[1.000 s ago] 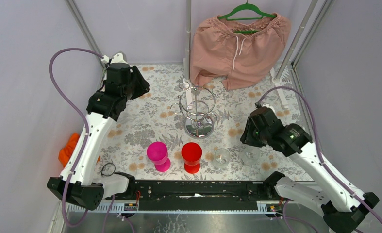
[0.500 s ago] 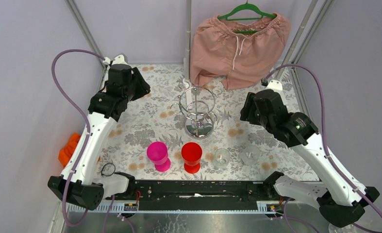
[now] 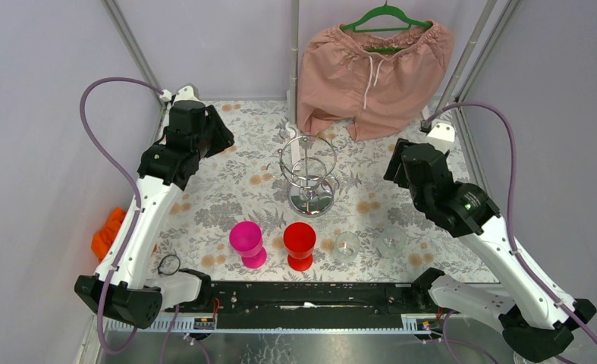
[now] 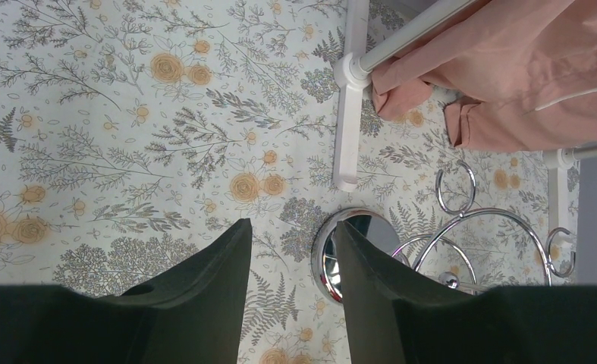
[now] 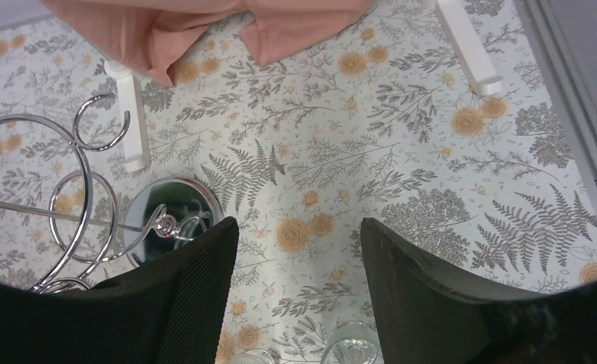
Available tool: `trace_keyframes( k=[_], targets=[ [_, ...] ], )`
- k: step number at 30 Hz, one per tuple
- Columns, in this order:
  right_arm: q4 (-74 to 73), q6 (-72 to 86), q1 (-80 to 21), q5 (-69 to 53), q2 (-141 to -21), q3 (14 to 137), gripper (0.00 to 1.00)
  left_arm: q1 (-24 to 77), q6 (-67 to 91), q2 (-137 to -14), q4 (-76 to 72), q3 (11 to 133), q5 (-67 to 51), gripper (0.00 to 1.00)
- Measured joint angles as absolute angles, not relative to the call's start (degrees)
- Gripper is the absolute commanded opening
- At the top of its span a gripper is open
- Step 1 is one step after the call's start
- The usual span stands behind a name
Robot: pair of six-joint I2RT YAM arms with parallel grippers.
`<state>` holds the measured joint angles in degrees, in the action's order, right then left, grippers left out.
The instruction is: Take the wine glass off the wine glass rack
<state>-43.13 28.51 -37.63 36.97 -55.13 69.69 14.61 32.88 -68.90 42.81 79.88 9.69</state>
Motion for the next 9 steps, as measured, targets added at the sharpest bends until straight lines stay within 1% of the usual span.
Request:
trace_keyframes(
  k=[3,5,8,9],
  targets=[
    [-43.0,28.3,-37.6,38.0,-53.6,69.5,0.66,14.6,32.9,-68.9,42.8,79.9,9.7,0.52],
    [-43.0,28.3,-37.6,38.7,-53.1,69.5,0.67,14.6,32.9,-68.9,42.8,79.9,9.9,0.52],
    [-43.0,28.2,-37.6,39.6,-53.2,69.5,0.72,14.6,32.9,-68.9,42.8,79.7,10.1,0.52],
    [-43.0,28.2,-37.6,39.7,-53.3,69.5,0.75,14.6,32.9,-68.9,42.8,79.6,10.2,0.52]
  ],
)
